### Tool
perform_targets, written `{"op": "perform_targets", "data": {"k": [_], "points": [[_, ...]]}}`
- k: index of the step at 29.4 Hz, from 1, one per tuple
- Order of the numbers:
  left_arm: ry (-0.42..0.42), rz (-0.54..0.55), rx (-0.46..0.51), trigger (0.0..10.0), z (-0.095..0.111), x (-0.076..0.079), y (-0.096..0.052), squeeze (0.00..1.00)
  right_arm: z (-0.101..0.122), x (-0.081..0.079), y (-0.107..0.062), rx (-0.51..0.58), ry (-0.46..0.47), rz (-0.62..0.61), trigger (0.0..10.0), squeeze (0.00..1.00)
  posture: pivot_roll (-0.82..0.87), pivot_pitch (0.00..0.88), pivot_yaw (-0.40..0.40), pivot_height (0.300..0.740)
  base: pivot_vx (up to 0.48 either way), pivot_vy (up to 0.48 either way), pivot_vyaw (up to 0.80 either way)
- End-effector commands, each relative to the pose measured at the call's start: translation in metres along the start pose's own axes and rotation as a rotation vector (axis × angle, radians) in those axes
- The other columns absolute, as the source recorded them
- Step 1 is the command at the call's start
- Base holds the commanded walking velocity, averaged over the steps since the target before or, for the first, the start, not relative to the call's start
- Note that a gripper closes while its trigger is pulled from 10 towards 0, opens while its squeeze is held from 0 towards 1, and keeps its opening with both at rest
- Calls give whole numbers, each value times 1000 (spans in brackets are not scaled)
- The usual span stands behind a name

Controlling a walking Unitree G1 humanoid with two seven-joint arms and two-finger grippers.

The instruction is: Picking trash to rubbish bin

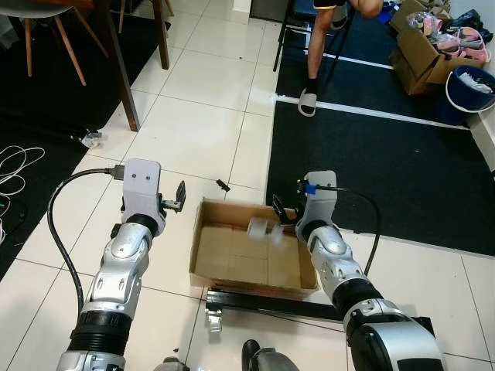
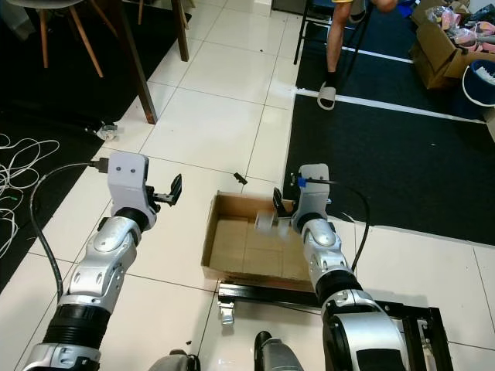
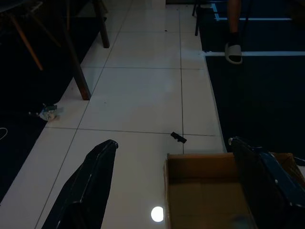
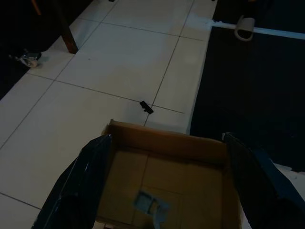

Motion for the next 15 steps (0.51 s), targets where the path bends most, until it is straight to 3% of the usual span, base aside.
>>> {"op": "perform_targets", "data": {"k": [1,15], "points": [[3,-20,-19,10000,-7,6,-1,0,-7,5,-2,-23,2,-21,10000,0,17,255,-65,740,0,0,0],[6,-13,-15,10000,-8,4,0,0,-6,6,-2,-17,1,-23,10000,0,23,232,-54,740,0,0,0]]}}
Point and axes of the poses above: a point about 5 cm out from each wrist's last joint towards the gripper, its own y axis pointing out of the wrist towards the gripper, its own z axis along the axis of the wrist's last joint, x = y × z, the point moved 5 cm from there along y, pointing out of the wrist towards the gripper, and after that the axes turned 15 degrees about y, right-handed, at the moved point
